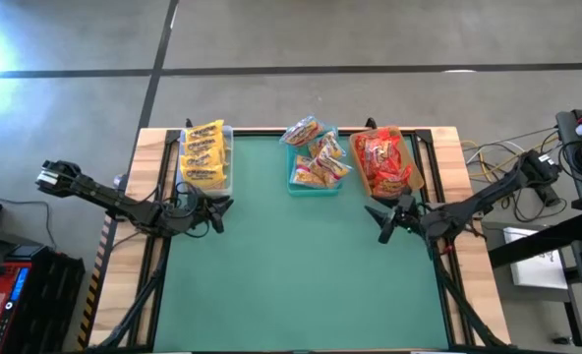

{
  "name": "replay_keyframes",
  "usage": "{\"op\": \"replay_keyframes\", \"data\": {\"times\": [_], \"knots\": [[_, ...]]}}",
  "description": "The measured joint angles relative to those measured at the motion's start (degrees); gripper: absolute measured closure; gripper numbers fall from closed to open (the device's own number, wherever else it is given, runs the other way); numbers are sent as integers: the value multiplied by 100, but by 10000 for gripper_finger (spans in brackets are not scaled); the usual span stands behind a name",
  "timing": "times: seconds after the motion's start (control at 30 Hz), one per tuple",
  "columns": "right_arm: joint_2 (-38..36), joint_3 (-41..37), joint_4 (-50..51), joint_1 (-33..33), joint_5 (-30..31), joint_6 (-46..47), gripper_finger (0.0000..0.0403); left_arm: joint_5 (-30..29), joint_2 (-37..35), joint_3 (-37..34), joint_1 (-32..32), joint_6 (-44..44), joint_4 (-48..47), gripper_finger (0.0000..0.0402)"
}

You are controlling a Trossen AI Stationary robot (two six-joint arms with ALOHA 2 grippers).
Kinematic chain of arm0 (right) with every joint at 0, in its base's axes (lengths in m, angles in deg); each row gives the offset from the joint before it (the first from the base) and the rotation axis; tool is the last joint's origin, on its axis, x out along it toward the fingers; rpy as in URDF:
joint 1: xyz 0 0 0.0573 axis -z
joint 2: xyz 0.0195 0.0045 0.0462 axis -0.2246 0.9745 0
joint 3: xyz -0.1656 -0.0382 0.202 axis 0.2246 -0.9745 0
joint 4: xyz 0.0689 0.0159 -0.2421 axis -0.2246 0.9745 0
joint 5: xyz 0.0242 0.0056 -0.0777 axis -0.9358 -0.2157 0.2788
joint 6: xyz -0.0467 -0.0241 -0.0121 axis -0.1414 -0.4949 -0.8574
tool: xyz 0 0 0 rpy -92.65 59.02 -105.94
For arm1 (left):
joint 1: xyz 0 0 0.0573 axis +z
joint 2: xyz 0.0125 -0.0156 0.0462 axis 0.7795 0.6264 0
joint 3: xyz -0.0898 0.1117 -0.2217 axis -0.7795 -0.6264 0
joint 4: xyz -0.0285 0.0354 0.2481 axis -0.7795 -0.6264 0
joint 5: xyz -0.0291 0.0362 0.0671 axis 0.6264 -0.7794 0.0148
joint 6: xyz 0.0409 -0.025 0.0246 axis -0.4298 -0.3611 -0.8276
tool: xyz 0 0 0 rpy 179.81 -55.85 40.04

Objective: Sort Maruchan noodles
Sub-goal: Return to Home Position

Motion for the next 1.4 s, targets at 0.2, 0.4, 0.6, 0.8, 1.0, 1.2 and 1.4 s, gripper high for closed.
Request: {"op": "replay_keyframes", "data": {"times": [0.2, 0.4, 0.6, 0.8, 1.0, 1.2, 1.4], "knots": [[-550, 2, 141, 0, 4, -520, 202, 0, 0, 2, -2, -176, -61, 315], [-1228, 2, 759, 0, 5, -667, 202, 0, 0, 7, 0, -236, -61, 315], [-1842, 2, 1779, 0, -15, -186, 202, 0, 0, 10, 0, -236, -61, 315], [-2059, 12, 2905, 1, 9, 740, 202, 0, 0, 11, 0, -236, -61, 315], [-2000, 11, 2889, 0, -127, 769, 202, 2, 0, 11, -2, -236, -52, 315], [-1885, 11, 2897, 0, -129, 821, 202, 2, -92, 11, -7, -236, -46, 315], [-1869, 11, 2897, 0, -140, 820, 202, 3, -483, 11, -7, -236, -48, 315]]}}
